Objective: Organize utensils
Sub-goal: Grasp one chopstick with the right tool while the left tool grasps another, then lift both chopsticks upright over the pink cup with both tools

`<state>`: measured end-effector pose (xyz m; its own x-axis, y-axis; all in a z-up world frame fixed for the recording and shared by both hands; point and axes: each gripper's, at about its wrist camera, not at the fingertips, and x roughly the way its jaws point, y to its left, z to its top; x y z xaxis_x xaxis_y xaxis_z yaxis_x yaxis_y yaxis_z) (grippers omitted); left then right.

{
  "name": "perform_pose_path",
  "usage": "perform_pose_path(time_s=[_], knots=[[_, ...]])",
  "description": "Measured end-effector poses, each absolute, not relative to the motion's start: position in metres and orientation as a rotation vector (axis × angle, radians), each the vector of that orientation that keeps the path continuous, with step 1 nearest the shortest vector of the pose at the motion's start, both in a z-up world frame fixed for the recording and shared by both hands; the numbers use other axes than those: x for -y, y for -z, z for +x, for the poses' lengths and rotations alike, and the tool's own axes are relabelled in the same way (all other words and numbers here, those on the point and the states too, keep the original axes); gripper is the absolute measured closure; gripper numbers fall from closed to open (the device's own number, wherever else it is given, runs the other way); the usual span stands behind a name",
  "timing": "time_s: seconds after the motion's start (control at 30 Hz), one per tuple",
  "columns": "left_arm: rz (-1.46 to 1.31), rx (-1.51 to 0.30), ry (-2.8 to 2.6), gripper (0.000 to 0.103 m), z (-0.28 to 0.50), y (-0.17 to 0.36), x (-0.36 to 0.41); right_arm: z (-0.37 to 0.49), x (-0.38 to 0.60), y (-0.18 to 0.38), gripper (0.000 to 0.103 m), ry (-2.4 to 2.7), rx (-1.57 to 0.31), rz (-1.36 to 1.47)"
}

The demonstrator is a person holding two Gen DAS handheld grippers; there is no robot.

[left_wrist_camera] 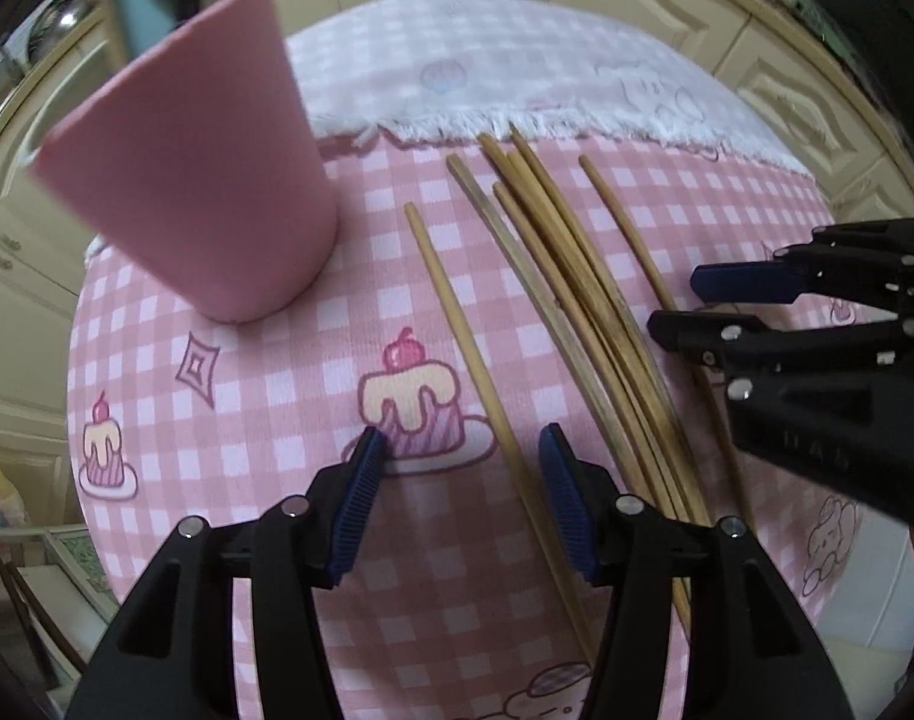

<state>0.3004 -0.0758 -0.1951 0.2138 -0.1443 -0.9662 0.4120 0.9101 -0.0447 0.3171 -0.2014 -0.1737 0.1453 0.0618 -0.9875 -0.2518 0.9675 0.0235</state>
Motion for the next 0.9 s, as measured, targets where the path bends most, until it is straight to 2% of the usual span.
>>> perform_pose_path(time_s=[0.07, 0.1, 0.13, 0.17, 0.2, 0.3, 0.57, 0.9], knots=[[0.301, -1.308, 0.396, 0.070, 0.301, 0.195, 0.083, 0.318, 0.199, 0.174, 0.073, -0.228, -1.415, -0.158], [0.319, -1.310, 0.410, 0.076, 0.301, 0.194, 0.086, 0.317, 0.197, 0.173, 0.078, -0.238, -1.413, -0.162], [0.330, -1.316, 0.421, 0.092, 0.301, 0.194, 0.089, 0.318, 0.197, 0.173, 0.081, -0.243, -1.411, -0.166], [0.336, -1.329, 0.443, 0.096, 0.300, 0.194, 0.092, 0.312, 0.189, 0.173, 0.085, -0.245, -1.406, -0.175], [0.345, -1.326, 0.452, 0.097, 0.299, 0.194, 0.095, 0.311, 0.188, 0.172, 0.092, -0.252, -1.402, -0.165], [0.335, -1.305, 0.470, 0.098, 0.296, 0.194, 0.095, 0.306, 0.202, 0.171, 0.098, -0.288, -1.391, -0.035], [0.191, -1.239, 0.465, 0.098, 0.281, 0.193, 0.068, 0.275, 0.234, 0.154, 0.098, -0.341, -1.266, 0.114], [0.058, -0.953, 0.486, 0.098, 0.252, 0.134, 0.036, 0.258, 0.256, 0.109, 0.098, -0.429, -1.005, 0.287]])
